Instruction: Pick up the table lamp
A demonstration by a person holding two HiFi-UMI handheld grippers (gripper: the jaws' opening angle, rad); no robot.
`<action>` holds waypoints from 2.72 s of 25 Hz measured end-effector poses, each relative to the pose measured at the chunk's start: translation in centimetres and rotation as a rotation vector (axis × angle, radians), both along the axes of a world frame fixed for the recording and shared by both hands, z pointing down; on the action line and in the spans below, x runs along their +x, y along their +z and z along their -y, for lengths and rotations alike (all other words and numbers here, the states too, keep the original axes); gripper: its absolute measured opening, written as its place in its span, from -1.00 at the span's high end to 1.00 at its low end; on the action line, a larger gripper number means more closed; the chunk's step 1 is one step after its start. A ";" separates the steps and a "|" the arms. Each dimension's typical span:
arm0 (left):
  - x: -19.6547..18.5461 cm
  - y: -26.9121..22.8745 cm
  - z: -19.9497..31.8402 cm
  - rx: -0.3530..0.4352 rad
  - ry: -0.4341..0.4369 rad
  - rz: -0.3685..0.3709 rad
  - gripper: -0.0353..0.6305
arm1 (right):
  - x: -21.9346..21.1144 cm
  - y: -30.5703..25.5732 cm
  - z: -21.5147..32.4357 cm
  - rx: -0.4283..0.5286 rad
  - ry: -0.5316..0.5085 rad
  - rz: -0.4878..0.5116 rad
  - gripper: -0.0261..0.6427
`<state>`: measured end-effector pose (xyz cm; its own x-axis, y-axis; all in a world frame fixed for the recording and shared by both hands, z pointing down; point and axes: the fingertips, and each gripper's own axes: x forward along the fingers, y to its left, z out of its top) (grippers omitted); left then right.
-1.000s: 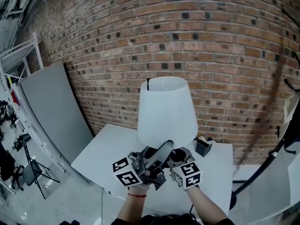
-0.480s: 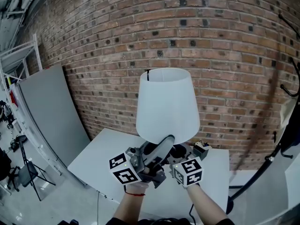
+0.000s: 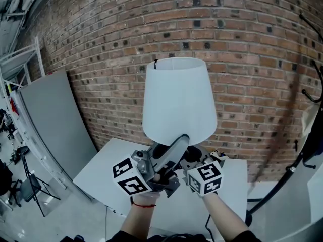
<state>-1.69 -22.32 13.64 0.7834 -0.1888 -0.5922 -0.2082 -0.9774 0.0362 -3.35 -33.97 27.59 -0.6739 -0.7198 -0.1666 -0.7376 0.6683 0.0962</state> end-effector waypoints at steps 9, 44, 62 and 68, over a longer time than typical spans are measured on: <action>0.6 -2.2 -1.1 0.046 -0.002 0.033 0.85 | 0.3 -2.9 -0.4 0.053 -0.009 0.022 0.47; 1.0 -6.6 -4.1 0.129 -0.053 0.024 0.84 | 0.3 -8.4 -2.6 0.144 -0.054 0.017 0.47; 1.3 -6.6 -4.6 0.112 -0.080 0.018 0.84 | 0.5 -8.0 -3.4 0.117 -0.065 0.008 0.47; 1.4 -6.5 -4.5 0.110 -0.083 0.014 0.84 | 0.6 -7.8 -3.4 0.118 -0.065 0.006 0.47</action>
<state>-0.27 -17.78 7.16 0.7760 -0.1882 -0.6020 -0.2884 -0.9547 -0.0733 -2.75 -30.53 19.75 -0.7171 -0.6498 -0.2519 -0.6940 0.6990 0.1725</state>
